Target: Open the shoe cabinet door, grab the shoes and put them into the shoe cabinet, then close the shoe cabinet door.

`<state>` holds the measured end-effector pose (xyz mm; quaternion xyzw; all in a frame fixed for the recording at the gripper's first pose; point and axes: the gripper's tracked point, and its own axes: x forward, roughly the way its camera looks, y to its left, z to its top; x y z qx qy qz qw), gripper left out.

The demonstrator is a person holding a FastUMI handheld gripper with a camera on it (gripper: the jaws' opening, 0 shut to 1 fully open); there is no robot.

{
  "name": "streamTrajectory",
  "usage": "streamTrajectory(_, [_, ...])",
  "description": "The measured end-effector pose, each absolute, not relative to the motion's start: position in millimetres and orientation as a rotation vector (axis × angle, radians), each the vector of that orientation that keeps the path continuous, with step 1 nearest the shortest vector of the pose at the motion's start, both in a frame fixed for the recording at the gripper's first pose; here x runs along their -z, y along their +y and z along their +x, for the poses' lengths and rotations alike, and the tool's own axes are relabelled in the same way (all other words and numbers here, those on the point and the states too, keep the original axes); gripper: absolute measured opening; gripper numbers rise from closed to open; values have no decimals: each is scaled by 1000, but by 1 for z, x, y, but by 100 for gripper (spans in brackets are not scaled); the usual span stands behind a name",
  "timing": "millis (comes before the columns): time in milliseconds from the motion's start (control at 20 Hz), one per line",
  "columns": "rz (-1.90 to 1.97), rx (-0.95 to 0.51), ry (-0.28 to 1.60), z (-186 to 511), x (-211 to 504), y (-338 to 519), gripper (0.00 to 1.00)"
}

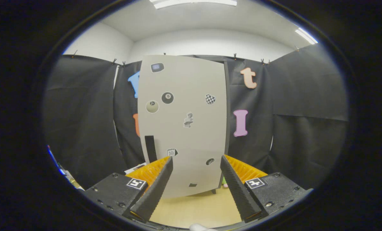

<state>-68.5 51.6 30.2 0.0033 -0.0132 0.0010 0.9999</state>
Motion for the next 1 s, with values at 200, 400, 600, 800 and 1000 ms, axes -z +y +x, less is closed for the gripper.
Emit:
streamTrajectory(200, [-3,-9,-23,-70,-29,51,98])
streamTrajectory(400, [11,11,-48,-72,-33,43,98])
streamTrajectory(600, [17,17,-49,-73,-33,41,98])
streamTrajectory(800, [15,13,-35,-73,-28,40,98])
streamTrajectory(1000, [8,15,-37,-73,-27,39,98])
